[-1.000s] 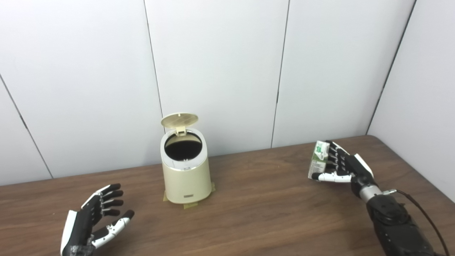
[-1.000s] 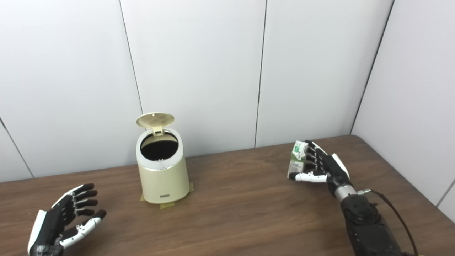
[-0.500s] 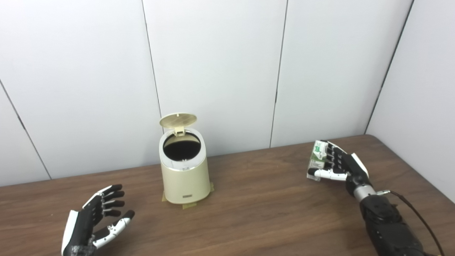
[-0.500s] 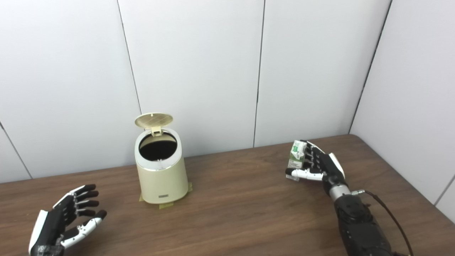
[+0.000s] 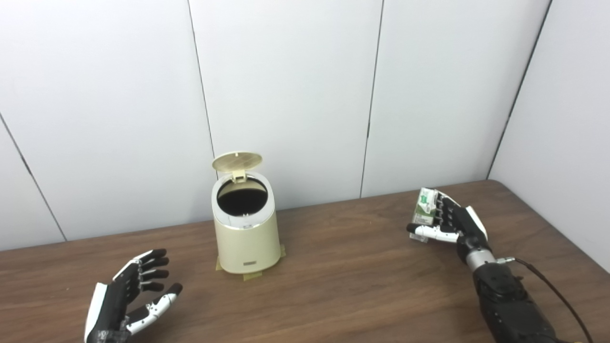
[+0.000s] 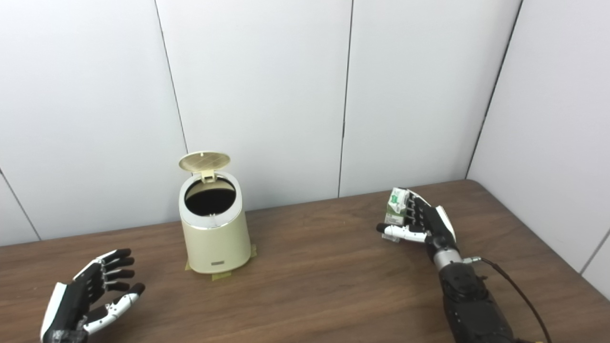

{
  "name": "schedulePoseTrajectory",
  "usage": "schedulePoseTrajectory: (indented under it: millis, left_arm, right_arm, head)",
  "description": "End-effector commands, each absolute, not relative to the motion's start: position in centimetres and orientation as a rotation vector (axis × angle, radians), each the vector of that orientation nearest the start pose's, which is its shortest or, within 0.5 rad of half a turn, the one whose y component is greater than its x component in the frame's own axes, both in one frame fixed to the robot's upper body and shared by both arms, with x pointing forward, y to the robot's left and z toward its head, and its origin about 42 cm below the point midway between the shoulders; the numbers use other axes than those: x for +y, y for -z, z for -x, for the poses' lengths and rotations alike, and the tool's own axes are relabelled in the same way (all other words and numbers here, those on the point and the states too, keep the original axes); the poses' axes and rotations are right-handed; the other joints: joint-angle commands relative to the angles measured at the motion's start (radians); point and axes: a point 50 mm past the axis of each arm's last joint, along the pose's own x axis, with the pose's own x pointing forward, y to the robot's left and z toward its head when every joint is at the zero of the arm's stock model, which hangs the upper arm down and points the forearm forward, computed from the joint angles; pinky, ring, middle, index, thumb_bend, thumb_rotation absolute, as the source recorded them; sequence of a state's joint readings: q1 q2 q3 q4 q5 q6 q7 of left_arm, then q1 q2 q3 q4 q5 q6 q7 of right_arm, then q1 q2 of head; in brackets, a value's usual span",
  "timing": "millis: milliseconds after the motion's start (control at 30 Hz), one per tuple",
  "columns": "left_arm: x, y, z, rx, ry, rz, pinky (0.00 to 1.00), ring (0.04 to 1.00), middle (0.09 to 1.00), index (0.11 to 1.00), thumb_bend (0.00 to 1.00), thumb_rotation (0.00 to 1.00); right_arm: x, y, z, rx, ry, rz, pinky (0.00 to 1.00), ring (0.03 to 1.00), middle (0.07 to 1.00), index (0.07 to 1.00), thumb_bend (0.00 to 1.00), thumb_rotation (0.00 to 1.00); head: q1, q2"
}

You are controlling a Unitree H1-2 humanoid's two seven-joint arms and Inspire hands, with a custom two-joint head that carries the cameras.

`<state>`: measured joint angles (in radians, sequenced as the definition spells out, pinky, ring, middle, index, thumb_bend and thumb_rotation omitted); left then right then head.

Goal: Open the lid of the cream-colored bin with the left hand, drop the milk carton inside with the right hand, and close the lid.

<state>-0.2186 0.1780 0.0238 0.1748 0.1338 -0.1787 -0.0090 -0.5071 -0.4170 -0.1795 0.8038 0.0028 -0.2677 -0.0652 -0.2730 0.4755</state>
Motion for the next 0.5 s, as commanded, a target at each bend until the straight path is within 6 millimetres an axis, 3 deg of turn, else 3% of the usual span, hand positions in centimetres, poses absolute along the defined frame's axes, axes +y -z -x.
schedulePoseTrajectory:
  millis: [0,100,467]
  left_arm:
    - [26.3,-15.6,-36.3,-0.303,0.034,-0.327,0.62,0.689,0.743,0.760,0.53,0.00]
    - [26.3,-15.6,-36.3,-0.302,0.037,-0.334,0.62,0.693,0.750,0.764,0.52,0.00]
    - [26.1,-15.6,-36.3,-0.305,0.038,-0.333,0.62,0.692,0.748,0.763,0.52,0.00]
  right_arm:
    - [-41.1,-15.9,-43.4,-0.173,0.389,0.379,0.46,0.540,0.554,0.611,0.63,0.02]
    - [-40.8,-16.3,-43.2,-0.192,0.450,0.434,0.36,0.430,0.448,0.519,0.54,0.00]
    - [-40.4,-17.0,-43.2,-0.262,0.464,0.458,0.35,0.409,0.455,0.510,0.53,0.00]
  head:
    - [0.000,0.002]
    - [-0.001,0.004]
    - [0.007,0.006]
